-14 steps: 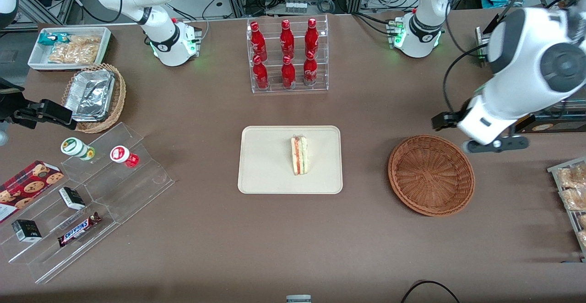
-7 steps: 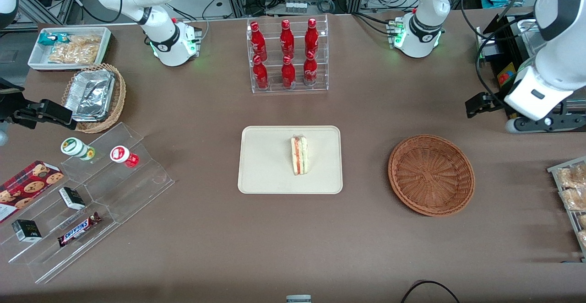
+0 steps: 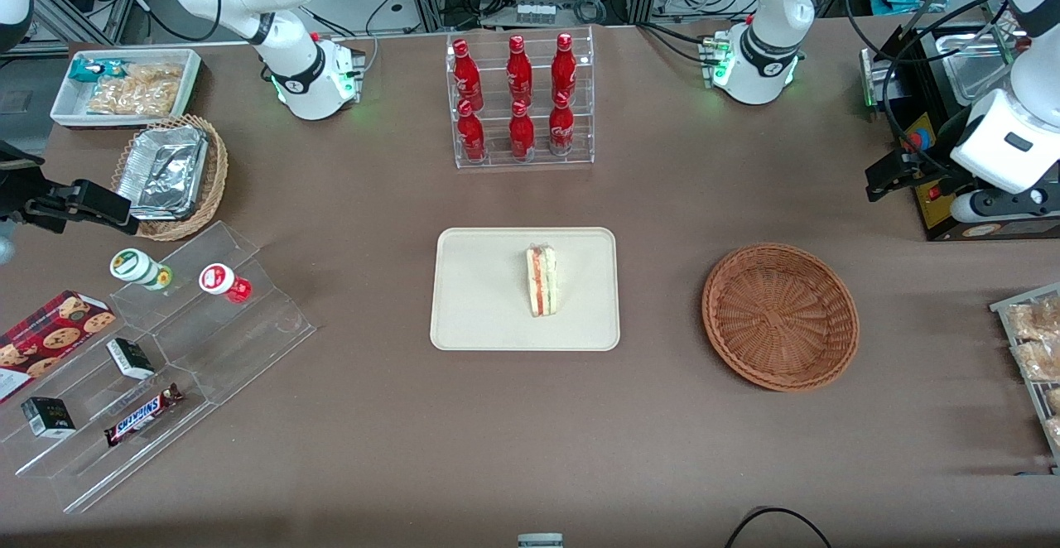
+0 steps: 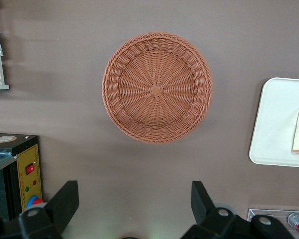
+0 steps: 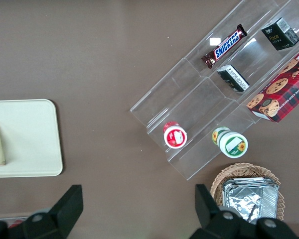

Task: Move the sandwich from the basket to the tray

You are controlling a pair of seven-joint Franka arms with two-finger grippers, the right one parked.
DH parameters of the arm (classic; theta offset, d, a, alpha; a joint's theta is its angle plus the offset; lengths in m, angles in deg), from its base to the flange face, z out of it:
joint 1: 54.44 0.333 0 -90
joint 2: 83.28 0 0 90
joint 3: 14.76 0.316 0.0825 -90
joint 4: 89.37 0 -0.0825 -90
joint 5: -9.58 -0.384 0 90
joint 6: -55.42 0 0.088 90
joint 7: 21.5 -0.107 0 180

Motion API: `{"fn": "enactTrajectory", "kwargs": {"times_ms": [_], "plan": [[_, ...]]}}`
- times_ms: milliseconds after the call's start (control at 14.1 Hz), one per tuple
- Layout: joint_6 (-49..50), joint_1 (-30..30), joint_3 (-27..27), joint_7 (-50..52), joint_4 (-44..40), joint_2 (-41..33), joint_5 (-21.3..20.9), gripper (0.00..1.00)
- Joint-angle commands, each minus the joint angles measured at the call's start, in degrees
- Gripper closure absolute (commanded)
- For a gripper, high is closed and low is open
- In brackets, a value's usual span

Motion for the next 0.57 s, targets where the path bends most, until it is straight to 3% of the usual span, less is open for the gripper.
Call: {"fn": "enactTrajectory", "kwargs": {"times_ms": [0,495], "plan": [[1.1,0.8,-0.4,-0.6,-1.8,0.2,0.6,0.00],[0.6,0.8,-0.4,-0.6,-1.8,0.2,0.6,0.00]]}}
